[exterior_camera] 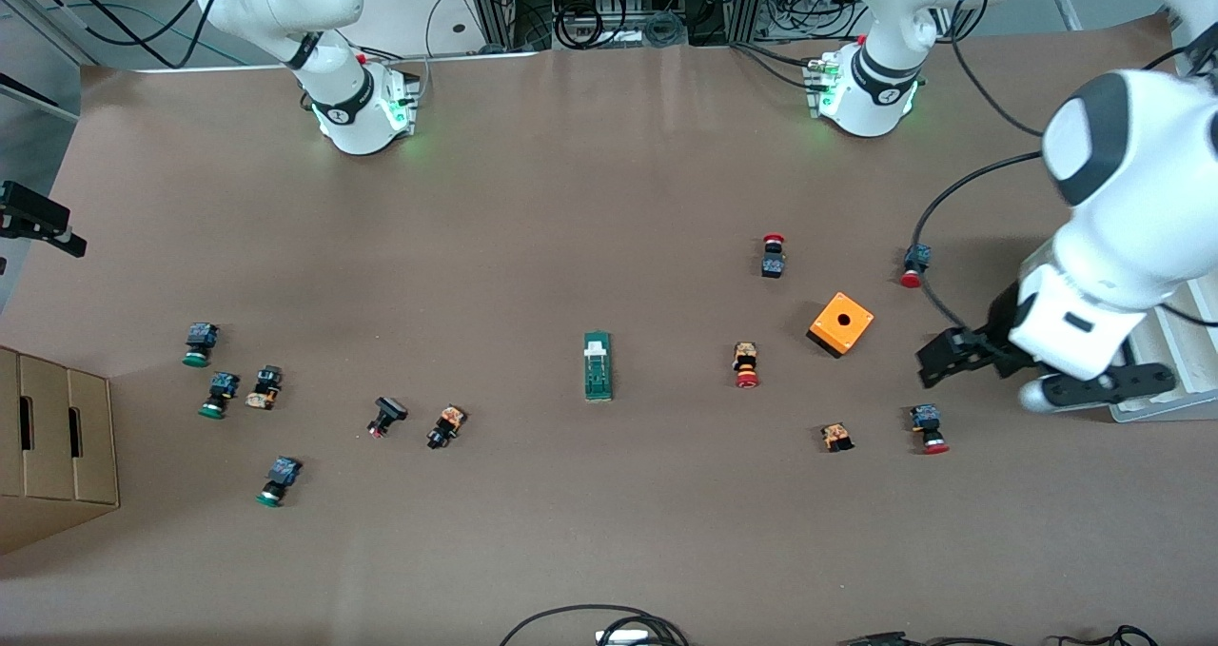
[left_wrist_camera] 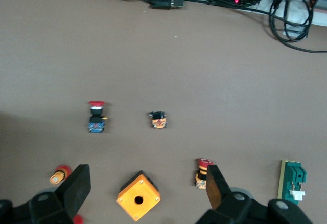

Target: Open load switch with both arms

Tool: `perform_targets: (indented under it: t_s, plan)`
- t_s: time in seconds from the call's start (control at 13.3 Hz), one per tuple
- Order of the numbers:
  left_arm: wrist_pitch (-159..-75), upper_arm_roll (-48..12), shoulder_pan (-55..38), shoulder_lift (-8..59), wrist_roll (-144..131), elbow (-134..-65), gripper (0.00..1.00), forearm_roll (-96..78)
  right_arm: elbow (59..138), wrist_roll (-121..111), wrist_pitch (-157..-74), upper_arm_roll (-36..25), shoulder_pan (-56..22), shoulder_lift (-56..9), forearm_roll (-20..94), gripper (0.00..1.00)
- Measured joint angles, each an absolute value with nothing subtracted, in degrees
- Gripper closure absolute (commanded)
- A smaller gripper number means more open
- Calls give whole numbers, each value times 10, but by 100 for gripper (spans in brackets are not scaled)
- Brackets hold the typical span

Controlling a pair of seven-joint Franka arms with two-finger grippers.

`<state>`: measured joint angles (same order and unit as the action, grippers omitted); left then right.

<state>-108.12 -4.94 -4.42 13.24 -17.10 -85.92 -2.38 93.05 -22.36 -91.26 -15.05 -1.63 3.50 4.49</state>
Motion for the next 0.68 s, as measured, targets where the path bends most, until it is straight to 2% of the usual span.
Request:
perform_targets:
  t_s: [0.68]
  plan:
    - [-1001,-49,43,85,-56,-859,0,-24,930,-224,-913,-150,-16,35,45,0]
